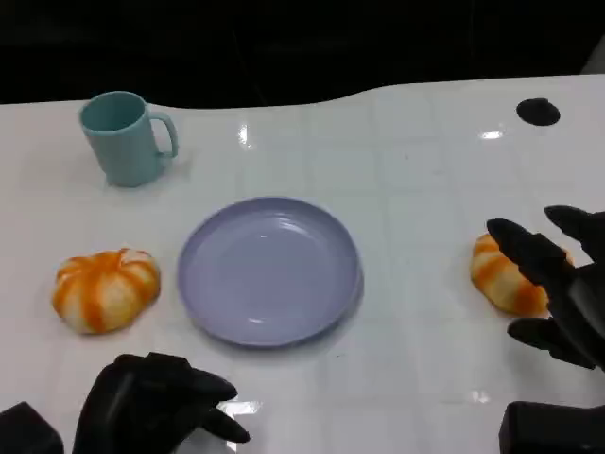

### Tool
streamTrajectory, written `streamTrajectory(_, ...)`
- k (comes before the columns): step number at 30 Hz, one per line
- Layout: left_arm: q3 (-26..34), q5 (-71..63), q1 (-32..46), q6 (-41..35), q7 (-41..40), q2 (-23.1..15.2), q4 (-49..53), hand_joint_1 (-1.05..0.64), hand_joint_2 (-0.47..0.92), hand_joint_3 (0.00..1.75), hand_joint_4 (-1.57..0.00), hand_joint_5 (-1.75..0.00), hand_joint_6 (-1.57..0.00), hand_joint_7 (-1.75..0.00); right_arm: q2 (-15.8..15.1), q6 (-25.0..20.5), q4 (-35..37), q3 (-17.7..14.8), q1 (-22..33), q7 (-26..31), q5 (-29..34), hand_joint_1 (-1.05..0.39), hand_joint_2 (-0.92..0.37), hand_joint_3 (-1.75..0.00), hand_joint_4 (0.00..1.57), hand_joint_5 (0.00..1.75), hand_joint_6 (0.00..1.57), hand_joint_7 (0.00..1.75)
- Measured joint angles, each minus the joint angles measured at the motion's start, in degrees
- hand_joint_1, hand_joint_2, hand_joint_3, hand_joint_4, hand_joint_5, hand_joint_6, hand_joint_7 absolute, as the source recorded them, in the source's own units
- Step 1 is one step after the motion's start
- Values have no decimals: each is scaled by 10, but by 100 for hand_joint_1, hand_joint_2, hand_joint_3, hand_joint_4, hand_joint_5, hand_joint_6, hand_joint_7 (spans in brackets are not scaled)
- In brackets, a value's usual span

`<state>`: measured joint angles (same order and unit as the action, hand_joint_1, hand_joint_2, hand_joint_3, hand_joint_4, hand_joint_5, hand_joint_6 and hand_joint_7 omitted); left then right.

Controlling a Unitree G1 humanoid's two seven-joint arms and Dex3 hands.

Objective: Grasp the bread from the table and place it into the plate.

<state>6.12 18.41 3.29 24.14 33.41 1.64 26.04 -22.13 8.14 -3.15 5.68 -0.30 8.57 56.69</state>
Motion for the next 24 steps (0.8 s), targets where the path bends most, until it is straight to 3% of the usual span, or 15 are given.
streamTrajectory(13, 1, 1, -8, 0, 0, 0, 3, -105, 77, 0, -157, -36, -157, -15, -12, -68, 76, 70, -65, -22, 24, -55, -83, 0, 2, 56, 33, 2)
streamTrajectory(24, 0, -1, -8, 1, 0, 0, 3, -105, 77, 0, -157, -36, -157, -14, -9, -97, 225, 124, -143, 12, 19, -44, -79, 0, 9, 46, 35, 1)
